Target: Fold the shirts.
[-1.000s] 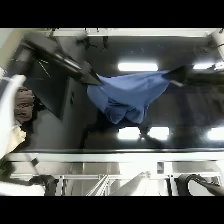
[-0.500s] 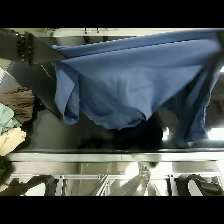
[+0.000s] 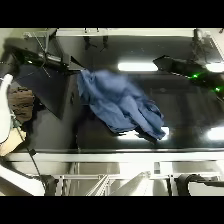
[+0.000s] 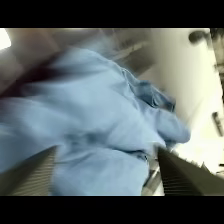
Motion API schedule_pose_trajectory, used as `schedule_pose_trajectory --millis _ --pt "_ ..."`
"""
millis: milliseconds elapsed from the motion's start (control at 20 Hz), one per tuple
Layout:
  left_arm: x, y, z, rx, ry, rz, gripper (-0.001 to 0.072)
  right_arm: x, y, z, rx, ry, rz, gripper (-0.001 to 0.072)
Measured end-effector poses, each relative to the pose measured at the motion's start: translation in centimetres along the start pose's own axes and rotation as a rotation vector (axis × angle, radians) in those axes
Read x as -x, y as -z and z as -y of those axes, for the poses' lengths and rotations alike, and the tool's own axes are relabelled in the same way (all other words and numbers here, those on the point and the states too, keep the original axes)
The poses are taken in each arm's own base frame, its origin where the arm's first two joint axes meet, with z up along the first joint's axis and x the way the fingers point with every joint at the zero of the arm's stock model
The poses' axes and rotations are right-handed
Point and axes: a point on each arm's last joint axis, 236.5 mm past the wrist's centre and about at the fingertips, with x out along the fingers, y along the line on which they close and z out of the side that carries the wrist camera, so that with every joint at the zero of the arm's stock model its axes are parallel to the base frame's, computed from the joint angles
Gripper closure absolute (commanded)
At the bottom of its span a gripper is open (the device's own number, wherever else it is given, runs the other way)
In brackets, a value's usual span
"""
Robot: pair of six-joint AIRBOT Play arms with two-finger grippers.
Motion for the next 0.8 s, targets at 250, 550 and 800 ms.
schedule_pose_trajectory --millis 250,550,800 --pt "1.4 1.7 -4.6 0.156 0.02 -0.046 -0.0009 4.3 1.8 4.0 -0.163 -0.006 -0.161 0.0275" --pt "2.8 5.5 -8.3 0.266 -0.096 -0.182 -0.0008 14.6 13.1 8.1 -0.535 0.144 -0.317 0.0126" --pt "-1.9 4.6 -6.9 0.157 -0.167 -0.201 0.001 18.7 22.8 9.5 -0.8 0.315 -0.319 0.0128"
